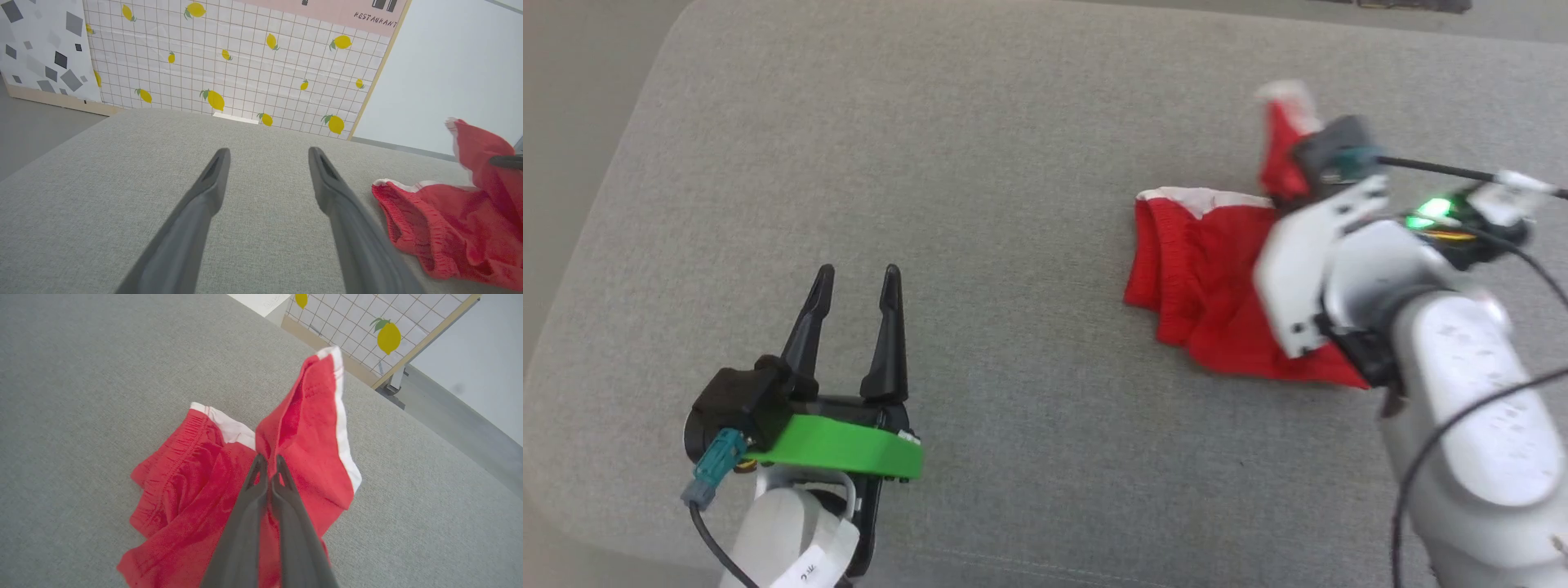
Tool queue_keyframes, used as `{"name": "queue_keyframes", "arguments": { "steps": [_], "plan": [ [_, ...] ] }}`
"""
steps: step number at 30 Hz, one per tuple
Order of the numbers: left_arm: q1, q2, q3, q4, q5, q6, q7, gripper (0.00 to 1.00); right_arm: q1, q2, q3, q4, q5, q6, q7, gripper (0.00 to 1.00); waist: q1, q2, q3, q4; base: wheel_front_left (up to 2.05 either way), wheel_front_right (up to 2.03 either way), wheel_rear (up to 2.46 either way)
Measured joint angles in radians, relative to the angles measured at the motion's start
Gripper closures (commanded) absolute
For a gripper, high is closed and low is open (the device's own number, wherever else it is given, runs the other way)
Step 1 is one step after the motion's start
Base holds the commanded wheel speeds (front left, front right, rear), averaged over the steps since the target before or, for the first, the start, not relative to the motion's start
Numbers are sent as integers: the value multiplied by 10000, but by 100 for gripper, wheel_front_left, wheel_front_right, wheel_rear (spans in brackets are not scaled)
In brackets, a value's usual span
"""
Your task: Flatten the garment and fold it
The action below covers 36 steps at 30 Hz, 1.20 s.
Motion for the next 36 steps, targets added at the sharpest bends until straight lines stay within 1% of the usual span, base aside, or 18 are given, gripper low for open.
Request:
{"name": "queue_keyframes", "arguments": {
  "steps": [4,11,15,19,20,21,22,24,27,29,34,36],
  "plan": [
    [-87,0,-88,-2,-61,0,0,0,-379,201,846,807,148,2,77,100,0,0,162,212,0,0,0],
    [-287,-2,-148,-23,-134,0,0,0,-940,518,1847,2466,249,2,-136,100,0,0,537,541,0,0,0],
    [-329,0,-130,-23,-161,0,0,0,-1081,686,2243,3229,389,0,-203,100,0,0,687,672,0,0,0],
    [-329,-2,-125,-6,-192,0,0,0,-1144,715,2499,3666,683,0,-263,100,0,0,666,702,0,0,0],
    [-328,0,-100,2,-192,0,0,0,-1151,715,2579,3720,802,0,-316,72,0,0,634,686,0,0,0],
    [-328,0,-82,23,-192,0,0,0,-1151,706,2700,3747,953,0,-337,21,0,0,592,663,0,0,0],
    [-326,0,-77,40,-192,0,0,0,-1149,690,2788,3743,1141,0,-414,0,0,0,545,638,0,0,0],
    [-314,0,-48,77,-188,0,0,0,-1050,648,2909,3538,1607,0,-761,0,0,0,387,544,0,0,0],
    [-266,0,12,105,-184,0,0,0,-814,579,2646,2940,1848,0,-1471,0,0,0,197,406,0,0,0],
    [-196,-2,35,146,-178,0,0,0,-589,577,2257,2493,1889,2,-2027,0,0,0,59,296,0,0,0],
    [-1,0,92,211,-107,0,0,0,452,719,782,1352,1783,0,-3919,0,0,0,-328,-59,0,0,0],
    [52,-4,117,234,-94,0,0,0,943,777,366,959,1716,0,-4652,0,0,0,-474,-209,0,0,0]
  ]
}}
